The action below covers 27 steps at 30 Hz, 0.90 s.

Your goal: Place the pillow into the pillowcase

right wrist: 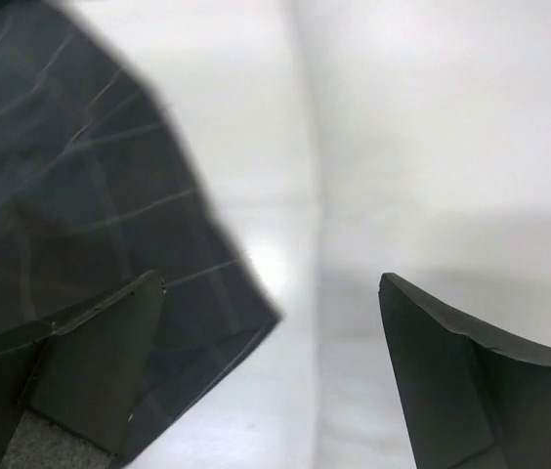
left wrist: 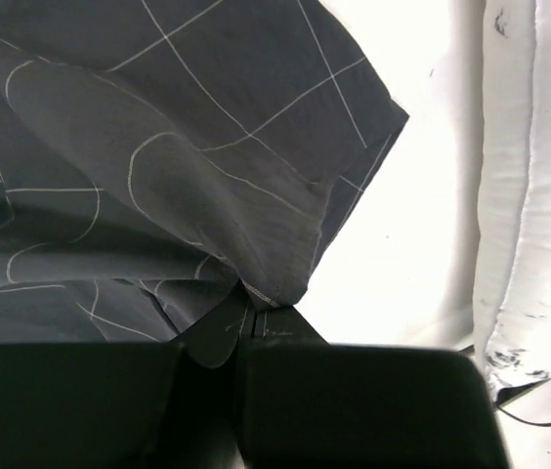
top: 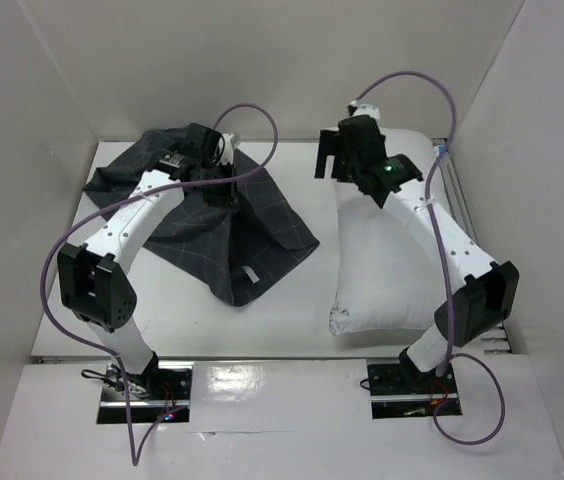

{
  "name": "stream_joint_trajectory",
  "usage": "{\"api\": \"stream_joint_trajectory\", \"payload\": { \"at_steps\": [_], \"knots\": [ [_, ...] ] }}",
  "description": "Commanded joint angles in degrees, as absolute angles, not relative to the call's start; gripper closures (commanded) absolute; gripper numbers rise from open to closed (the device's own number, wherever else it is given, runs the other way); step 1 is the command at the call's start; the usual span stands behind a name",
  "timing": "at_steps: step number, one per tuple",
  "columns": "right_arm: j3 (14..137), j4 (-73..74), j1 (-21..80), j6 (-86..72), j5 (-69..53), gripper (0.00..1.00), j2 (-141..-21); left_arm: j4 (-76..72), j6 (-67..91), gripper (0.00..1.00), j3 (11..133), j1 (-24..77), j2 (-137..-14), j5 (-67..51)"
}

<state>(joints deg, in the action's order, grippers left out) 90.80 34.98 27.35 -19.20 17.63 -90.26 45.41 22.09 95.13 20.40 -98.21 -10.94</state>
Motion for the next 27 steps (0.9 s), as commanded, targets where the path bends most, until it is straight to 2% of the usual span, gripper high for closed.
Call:
{"api": "stream_joint_trajectory", "payload": {
  "at_steps": [1,4,7,8,9,10,11,14,20,25,27],
  "knots": [
    [96.31,47.62,22.33,-19.86,27.67,0.01,-94.29,45.62,22.85,1.0,97.82,20.65,-98.7,-13.1],
    [95.99,48.61,19.43,-20.57,27.52,0.01,-99.31,45.62,22.32,1.0,97.82,20.65,-98.7,-13.1],
    [92.22,43.52,16.27,-21.09,19.79,0.01,-102.91,45.62,22.32,1.0,97.82,20.65,-98.7,-12.48],
    [92.2,43.51,16.26,-21.09,18.56,0.19,-104.05,45.62,22.32,1.0,97.82,20.65,-98.7,-12.48],
    [92.2,42.64,15.39,-21.09,18.55,0.41,-105.11,45.62,22.32,1.0,97.82,20.65,-98.7,-12.48],
    [92.2,42.63,15.38,-21.09,18.54,0.78,-105.73,45.62,22.32,1.0,97.82,20.65,-98.7,-12.48],
    [92.98,43.85,15.38,-21.62,18.54,1.0,-105.73,45.62,22.32,1.0,98.34,20.65,-98.7,-12.48],
    [87.4,39.58,15.38,-18.99,16.89,1.0,-96.1,46.32,21.8,1.0,98.35,20.65,-98.01,-12.48],
    [81.12,35.77,13.63,-13.02,2.39,1.0,-75.71,46.32,22.32,1.0,98.34,20.05,-97.47,-11.07],
    [80.85,37.43,13.62,-7.13,-13.67,1.0,-68.91,46.32,23.37,1.0,100.2,18.99,-99.67,-12.22],
    [79.82,39.97,14.32,-6.06,-15.81,1.0,-67.69,46.32,23.99,1.0,100.2,18.38,-100.81,-13.62]
  ]
}}
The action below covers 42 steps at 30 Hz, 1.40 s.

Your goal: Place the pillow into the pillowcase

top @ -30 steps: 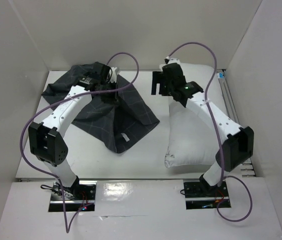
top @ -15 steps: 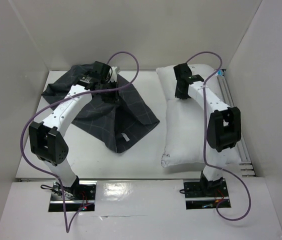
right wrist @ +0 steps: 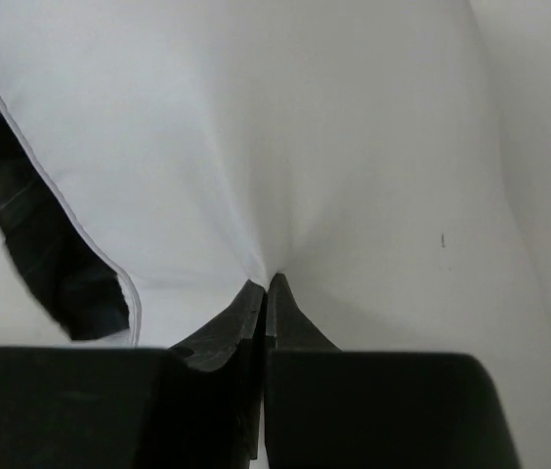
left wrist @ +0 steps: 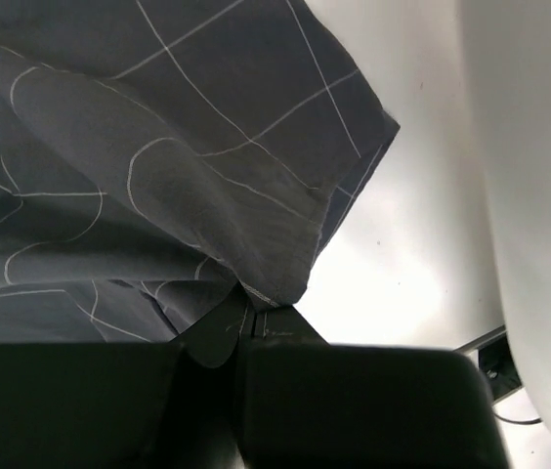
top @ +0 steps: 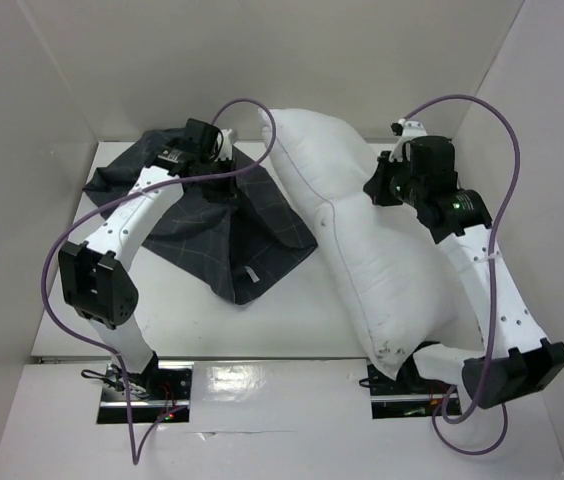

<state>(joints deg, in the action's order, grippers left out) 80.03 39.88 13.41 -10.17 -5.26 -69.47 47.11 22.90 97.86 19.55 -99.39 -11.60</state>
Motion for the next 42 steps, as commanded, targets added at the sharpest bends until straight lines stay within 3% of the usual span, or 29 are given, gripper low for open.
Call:
{"api": "stream_joint_trajectory", "payload": {
  "at_steps": [1,10,20,26,30,33,38,40,42],
  "knots": [
    [78.76,39.99,14.33,-6.06,-15.82,1.0,-66.72,45.62,24.69,1.0,100.2,18.37,-100.81,-13.62],
    [69.61,40.93,14.94,-10.82,-15.56,1.0,-51.25,40.09,30.85,1.0,99.75,11.0,-105.99,-20.91],
    [65.67,44.65,17.04,-7.12,-40.68,1.0,-54.49,39.02,31.99,1.0,108.45,5.98,-116.01,-29.18],
    [63.54,49.03,22.67,-5.72,-41.76,1.0,-57.03,39.02,33.92,1.0,111.35,2.3,-118.56,-30.4],
    [67.4,56.41,23.2,-4.31,-35.96,0.54,-60.64,38.5,34.45,1.0,113.64,0.36,-119.18,-32.17],
    [69.42,56.43,23.2,-5.36,-29.55,0.4,-61.17,38.5,34.45,1.0,113.64,-0.18,-118.48,-32.17],
    [75.05,56.17,23.2,-6.59,-24.53,0.32,-63.89,38.5,33.66,1.0,111.28,-0.7,-115.32,-34.01],
    [78.46,53.62,23.2,-8.26,-23.64,0.17,-66.61,38.5,32.18,1.0,108.38,-0.7,-112.6,-34.01],
    [80.59,51.78,23.2,-9.57,-22.42,0.11,-71.25,37.97,32.17,1.0,104.96,-0.7,-110.31,-34.01]
  ]
}}
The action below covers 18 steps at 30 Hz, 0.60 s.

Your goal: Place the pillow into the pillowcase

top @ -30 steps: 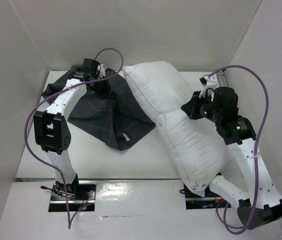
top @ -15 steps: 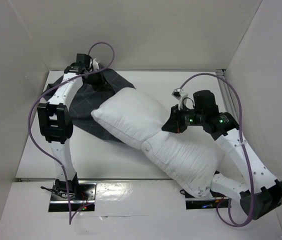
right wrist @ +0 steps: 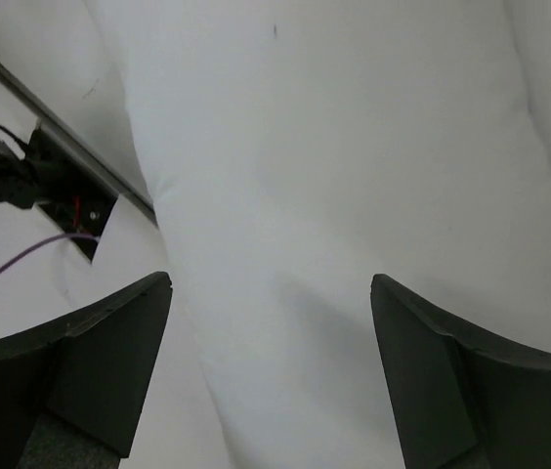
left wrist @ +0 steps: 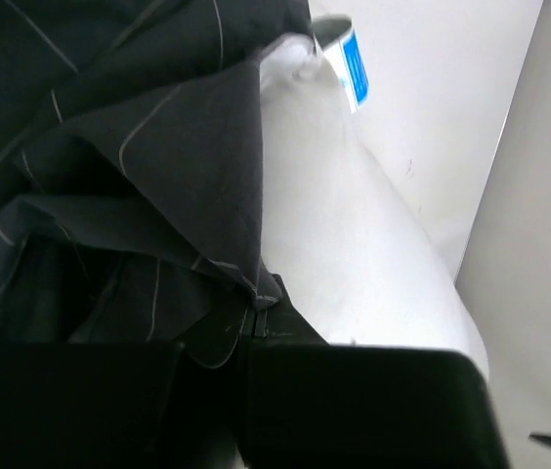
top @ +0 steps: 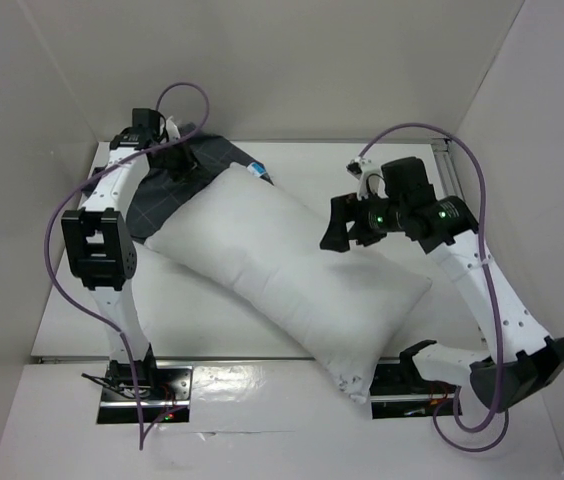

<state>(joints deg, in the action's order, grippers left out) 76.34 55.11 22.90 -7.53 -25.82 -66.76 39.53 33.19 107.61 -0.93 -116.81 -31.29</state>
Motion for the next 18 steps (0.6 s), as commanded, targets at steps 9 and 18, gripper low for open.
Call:
{"api": "stream_joint_trajectory", "payload": {
  "at_steps": [9,18],
  "knots": [
    [79.74,69.43,26.64,-17.21,-0.55,0.0,-76.65,37.44,31.64,1.0,101.6,-1.23,-102.48,-30.23],
    [66.28,70.75,23.73,-43.23,5.19,0.0,-61.62,38.5,30.59,1.0,102.83,-1.76,-101.87,-28.74]
  ]
}}
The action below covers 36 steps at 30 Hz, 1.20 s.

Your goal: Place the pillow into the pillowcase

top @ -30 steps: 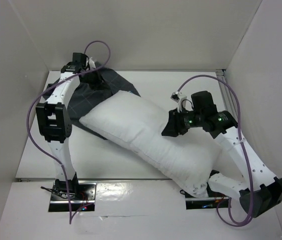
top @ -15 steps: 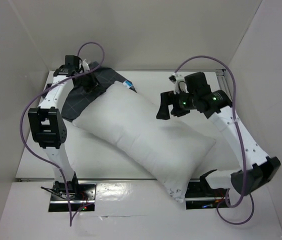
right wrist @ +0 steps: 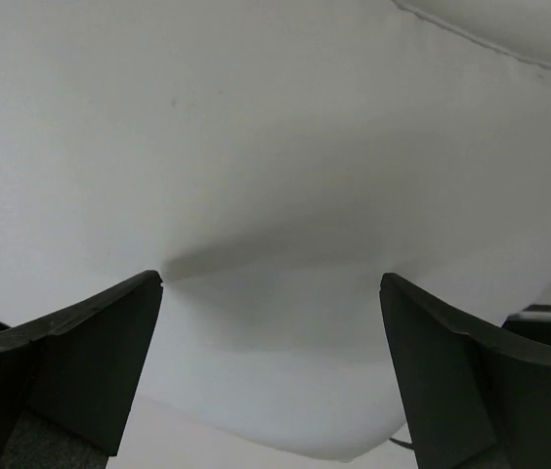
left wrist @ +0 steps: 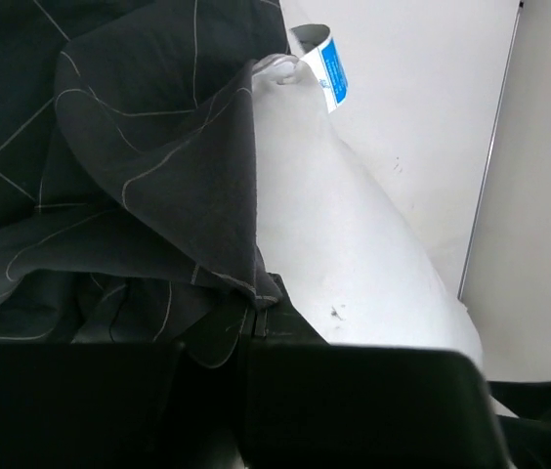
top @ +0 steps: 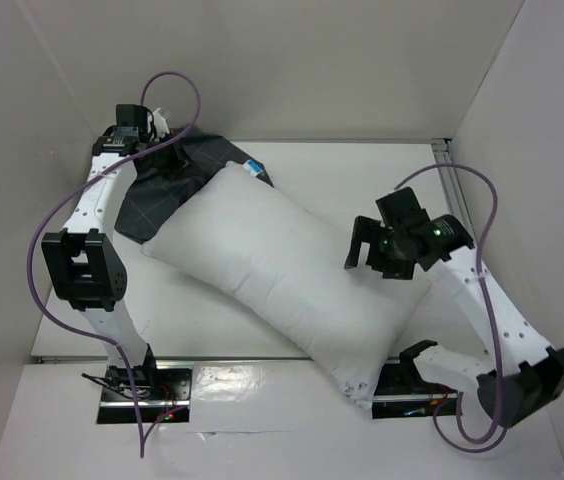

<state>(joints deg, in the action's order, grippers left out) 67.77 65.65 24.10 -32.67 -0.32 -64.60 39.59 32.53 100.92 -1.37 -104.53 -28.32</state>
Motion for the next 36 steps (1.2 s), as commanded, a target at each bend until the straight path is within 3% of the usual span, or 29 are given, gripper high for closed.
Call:
{"api": "stream_joint_trajectory", "payload": {
  "at_steps": [1,3,7,8,9,15,18,21,25,26,29,33,36],
  "knots": [
    [65.14,70.75,23.73,-44.46,5.19,0.0,-61.0,38.5,30.59,1.0,102.83,-1.76,-101.87,-28.74],
    [60.76,62.65,23.73,-47.18,-1.55,0.04,-57.86,38.5,30.59,1.0,102.83,-1.76,-101.87,-28.74],
    [41.44,43.35,23.73,-53.95,-16.42,0.74,-52.65,38.5,31.11,1.0,102.22,-1.76,-100.81,-30.58],
    [41.4,42.72,23.73,-53.96,-14.87,1.0,-52.65,38.5,31.11,1.0,102.22,-1.76,-100.29,-30.59],
    [42.53,43.41,23.73,-51.79,-12.59,1.0,-54.13,38.5,31.11,1.0,102.22,-1.76,-100.28,-30.59],
    [72.65,59.93,23.73,-37.29,14.98,1.0,-68.72,38.5,31.11,1.0,102.22,-1.76,-98.44,-29.54],
    [83.54,61.87,23.73,-29.99,20.64,1.0,-71.36,38.5,31.11,1.0,102.22,-2.29,-97.82,-29.53],
    [89.03,64.78,23.73,-26.29,27.15,1.0,-73.65,39.11,30.59,1.0,102.22,-2.29,-97.29,-30.06],
    [87.81,64.07,23.03,-23.9,26.62,1.0,-77.33,39.11,30.59,1.0,101.69,-2.29,-97.29,-30.06],
    [87.8,64.07,23.03,-23.91,26.63,0.88,-78.21,39.11,30.59,1.0,101.69,-2.29,-96.77,-30.06],
    [90.52,63.21,23.03,-23.2,23.4,0.19,-80.68,39.11,30.59,1.0,101.16,-2.29,-96.77,-30.58],
    [95.7,57.31,26.1,-21.88,17.24,0.07,-82.87,39.73,30.06,1.0,101.69,-2.29,-96.77,-30.59],
    [100.53,54.32,30.66,-21.88,11.19,0.06,-88.66,39.73,30.06,1.0,101.07,-2.29,-96.24,-30.59]
  ]
}}
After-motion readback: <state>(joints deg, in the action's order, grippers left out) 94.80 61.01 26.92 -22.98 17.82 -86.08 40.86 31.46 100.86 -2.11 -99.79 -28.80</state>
